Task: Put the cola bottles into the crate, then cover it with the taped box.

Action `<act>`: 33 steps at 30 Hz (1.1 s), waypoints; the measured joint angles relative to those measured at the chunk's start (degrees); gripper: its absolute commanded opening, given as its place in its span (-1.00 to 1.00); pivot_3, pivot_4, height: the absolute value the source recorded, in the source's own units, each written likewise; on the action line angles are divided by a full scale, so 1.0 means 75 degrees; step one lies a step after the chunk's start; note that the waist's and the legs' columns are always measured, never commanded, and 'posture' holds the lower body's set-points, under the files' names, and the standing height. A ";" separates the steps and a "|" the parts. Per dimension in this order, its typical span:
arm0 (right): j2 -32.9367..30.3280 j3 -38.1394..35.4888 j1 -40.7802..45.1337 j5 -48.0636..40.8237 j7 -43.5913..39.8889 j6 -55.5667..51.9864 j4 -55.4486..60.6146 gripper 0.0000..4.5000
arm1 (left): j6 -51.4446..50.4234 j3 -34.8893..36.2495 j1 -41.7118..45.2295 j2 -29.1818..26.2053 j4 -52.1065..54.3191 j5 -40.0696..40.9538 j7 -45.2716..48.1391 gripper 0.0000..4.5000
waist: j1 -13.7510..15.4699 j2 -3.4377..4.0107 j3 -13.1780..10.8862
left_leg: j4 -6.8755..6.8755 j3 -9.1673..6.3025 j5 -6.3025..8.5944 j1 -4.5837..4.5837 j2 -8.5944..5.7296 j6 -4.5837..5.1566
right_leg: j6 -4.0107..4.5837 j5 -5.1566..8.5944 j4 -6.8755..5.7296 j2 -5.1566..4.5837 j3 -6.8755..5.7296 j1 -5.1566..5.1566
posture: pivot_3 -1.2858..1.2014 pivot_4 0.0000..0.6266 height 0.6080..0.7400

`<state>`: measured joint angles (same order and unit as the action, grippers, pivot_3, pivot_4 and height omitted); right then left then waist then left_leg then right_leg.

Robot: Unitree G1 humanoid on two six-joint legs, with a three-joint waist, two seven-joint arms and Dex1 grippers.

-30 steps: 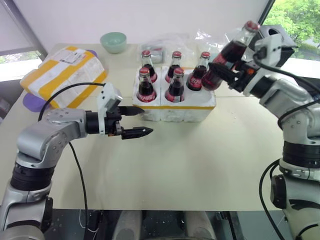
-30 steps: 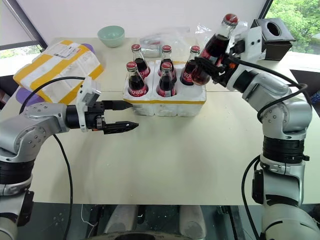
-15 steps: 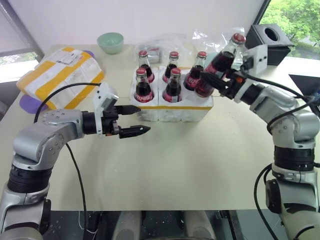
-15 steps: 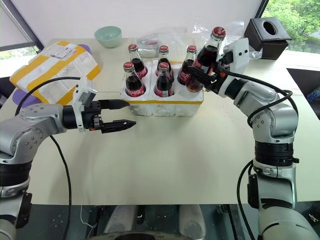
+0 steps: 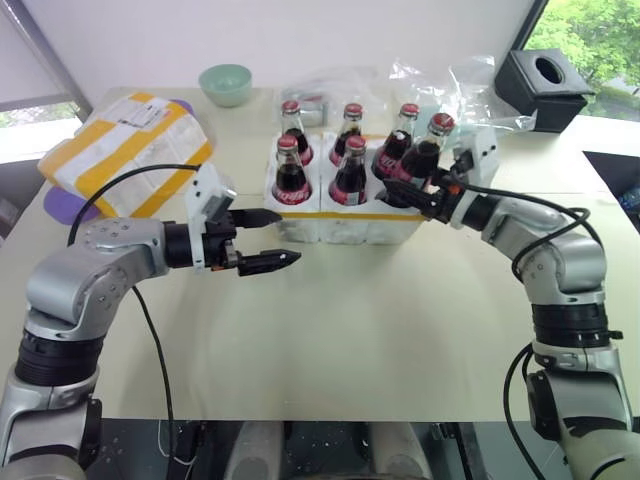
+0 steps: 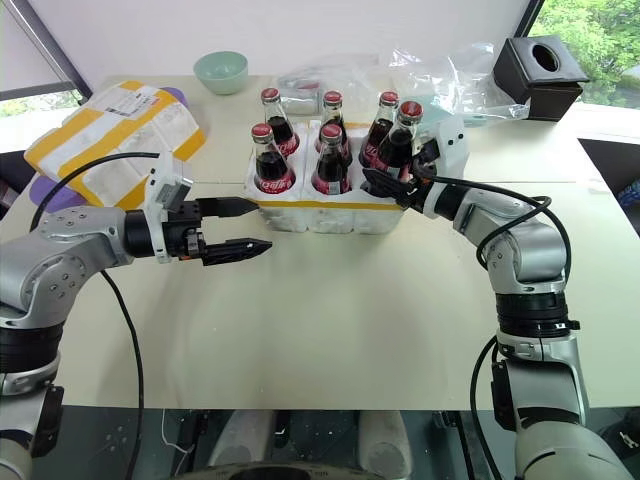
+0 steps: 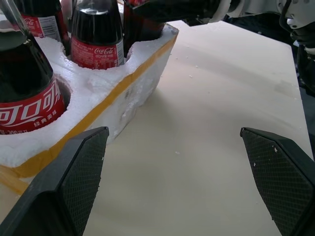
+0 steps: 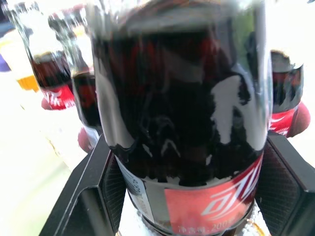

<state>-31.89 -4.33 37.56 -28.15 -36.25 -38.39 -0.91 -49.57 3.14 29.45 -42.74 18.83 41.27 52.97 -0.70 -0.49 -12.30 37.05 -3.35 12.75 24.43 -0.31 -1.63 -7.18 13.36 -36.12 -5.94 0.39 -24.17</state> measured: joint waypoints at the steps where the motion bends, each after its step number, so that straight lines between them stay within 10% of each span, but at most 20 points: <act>1: -0.0010 0.0059 0.0044 0.0063 -0.0023 -0.0015 -0.0068 0.69 | 0.0000 0.0000 0.0000 0.0002 0.0000 0.0001 -0.0003 1.00 | 0.0001 0.0000 0.0000 | 0.0000 0.0000 0.0000 0.0000 0.0000 0.0000 | 0.0000 0.0000 0.0000 0.0000 0.0000 0.0000 | 0.03 -0.52 0.99; 3: -0.0034 0.0154 0.0057 0.0133 -0.0082 -0.0101 -0.0134 0.95 | 0.0003 0.0000 0.0000 0.0003 0.0000 0.0002 -0.0003 1.00 | -0.0006 -0.0001 0.0000 | 0.0000 0.0000 0.0000 0.0000 0.0000 0.0000 | 0.0000 0.0000 0.0000 0.0000 0.0000 0.0000 | 0.03 -0.52 0.99; 17: -0.1299 -0.0655 -0.0681 -0.0486 -0.0822 -0.1065 0.1221 0.95 | 0.0372 0.0611 -0.0043 -0.0282 -0.0031 -0.0388 -0.0767 1.00 | -0.0003 -0.0005 0.0001 | 0.0002 -0.0001 0.0000 -0.0002 0.0000 -0.0001 | 0.0004 -0.0004 -0.0001 0.0001 0.0000 0.0002 | 0.03 -0.52 0.99; 33: -0.3146 -0.3663 -0.2451 -0.4452 -0.2370 -0.2827 0.4061 0.95 | 0.1106 0.2394 -0.4015 -0.2447 -0.0478 -0.4481 -0.2832 1.00 | -0.0010 -0.0033 0.0018 | 0.0001 0.0024 0.0003 -0.0012 0.0018 -0.0001 | 0.0056 0.0010 0.0008 0.0008 0.0020 -0.0005 | 0.03 -0.52 0.99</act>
<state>-55.48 -31.81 19.18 -61.54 -54.02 -59.59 29.55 -41.28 21.10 -0.66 -61.09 15.24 7.67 31.73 -0.78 -0.74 -12.17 37.06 -3.16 12.77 24.34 -0.17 -1.64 -6.76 13.44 -36.05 -5.88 0.54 -24.21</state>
